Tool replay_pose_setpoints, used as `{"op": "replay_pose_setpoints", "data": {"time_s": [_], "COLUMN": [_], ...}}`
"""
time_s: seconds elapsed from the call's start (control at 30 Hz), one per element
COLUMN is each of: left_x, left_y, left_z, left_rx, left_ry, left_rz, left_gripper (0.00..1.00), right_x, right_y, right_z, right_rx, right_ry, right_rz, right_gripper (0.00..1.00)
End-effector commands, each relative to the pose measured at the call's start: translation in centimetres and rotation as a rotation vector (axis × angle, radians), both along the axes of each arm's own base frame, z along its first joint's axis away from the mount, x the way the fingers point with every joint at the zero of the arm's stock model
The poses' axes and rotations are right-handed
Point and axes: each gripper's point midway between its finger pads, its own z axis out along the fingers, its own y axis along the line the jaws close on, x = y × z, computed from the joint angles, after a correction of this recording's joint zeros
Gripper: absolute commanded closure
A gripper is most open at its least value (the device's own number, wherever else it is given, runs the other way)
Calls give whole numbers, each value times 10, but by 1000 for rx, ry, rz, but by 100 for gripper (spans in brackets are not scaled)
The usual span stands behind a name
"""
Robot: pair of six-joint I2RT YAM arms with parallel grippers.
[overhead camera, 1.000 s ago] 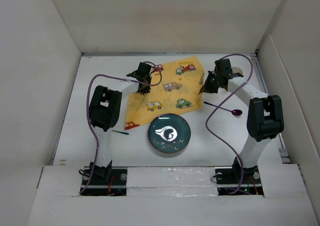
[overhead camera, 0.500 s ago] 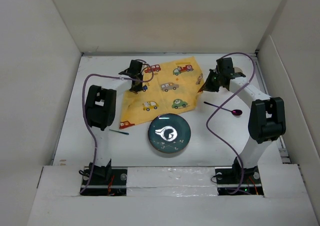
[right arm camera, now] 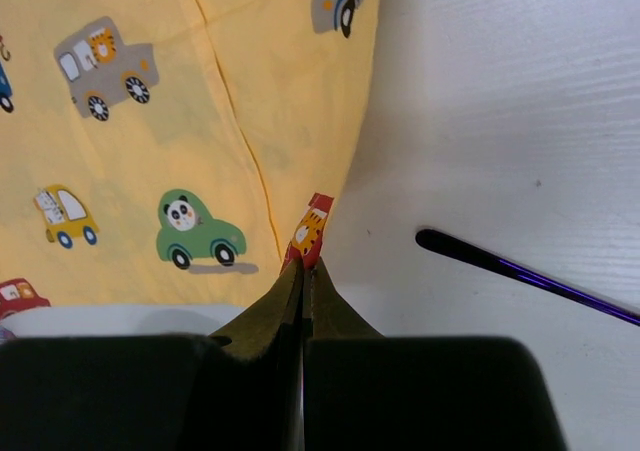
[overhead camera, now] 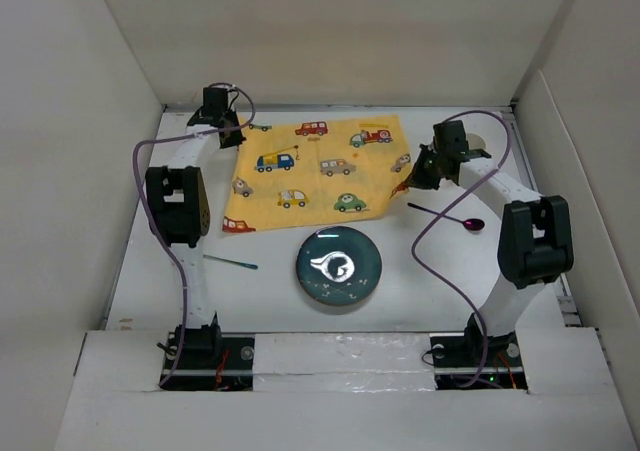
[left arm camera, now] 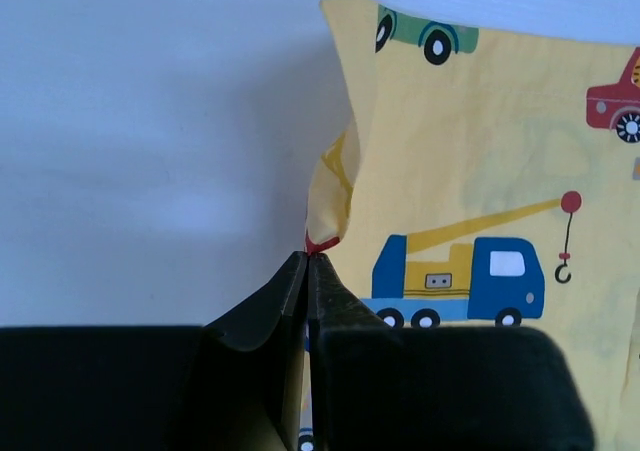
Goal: Set the dinner table for one person
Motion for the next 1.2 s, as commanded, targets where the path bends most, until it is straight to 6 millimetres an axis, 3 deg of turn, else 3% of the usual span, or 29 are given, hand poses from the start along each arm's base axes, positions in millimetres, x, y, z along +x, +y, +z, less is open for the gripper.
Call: {"op": "replay_pose_setpoints", "data": {"time_s": [0.0, 0.07, 0.17, 0.23, 0.33, 0.37, 0.47, 0.57, 0.73, 0.83, 0.87, 0.93, 0.97, 1.0, 1.03, 1.07, 1.1, 1.13, 1.17], "left_x": [14, 20, 17, 17, 19, 18, 13, 10, 4, -2, -7, -17, -26, -33, -38, -48, -54, -60, -71], "left_y": [2, 7, 20, 21, 34, 34, 50, 54, 59, 53, 51, 40, 28, 24, 14, 4, 1, -7, -16], "left_z": [-10, -10, -25, -30, -29, -27, -22, -4, 50, 75, 71, 85, 73, 84, 82, 69, 78, 77, 68], "left_rx": [-64, -65, -49, -51, -51, -53, -19, -11, -13, -50, -58, -64, -63, -66, -86, -102, -122, -161, -181], "left_ry": [27, 27, 64, 71, 79, 80, 77, 47, -57, -104, -99, -130, -108, -127, -124, -94, -109, -102, -83], "left_rz": [12, 21, 72, 91, 133, 137, 200, 230, 271, 257, 254, 239, 219, 209, 190, 167, 158, 129, 112], "left_gripper": [100, 100, 100, 95, 86, 78, 66, 59, 49, 48, 49, 49, 49, 50, 51, 53, 54, 55, 58], "right_x": [-8, -16, -21, -24, -29, -30, -38, -44, -51, -52, -52, -52, -52, -53, -53, -54, -54, -53, -53], "right_y": [-11, -14, -17, -18, -21, -21, -24, -28, -28, -31, -32, -32, -32, -32, -31, -33, -35, -38, -38], "right_z": [6, -3, -13, -19, -25, -26, -33, -39, -47, -47, -46, -44, -43, -43, -43, -43, -42, -38, -33], "right_rx": [-24, -38, -56, -64, -79, -80, -94, -111, -116, -129, -131, -133, -131, -130, -127, -136, -143, -154, -153], "right_ry": [-14, 9, 34, 57, 74, 77, 104, 119, 150, 150, 148, 143, 142, 145, 147, 150, 147, 133, 121], "right_rz": [-33, -33, -40, -37, -40, -40, -42, -49, -42, -51, -50, -52, -52, -51, -50, -54, -62, -74, -78], "right_gripper": [100, 100, 100, 100, 100, 100, 100, 100, 100, 100, 100, 100, 100, 100, 97, 93, 87, 75, 70]}}
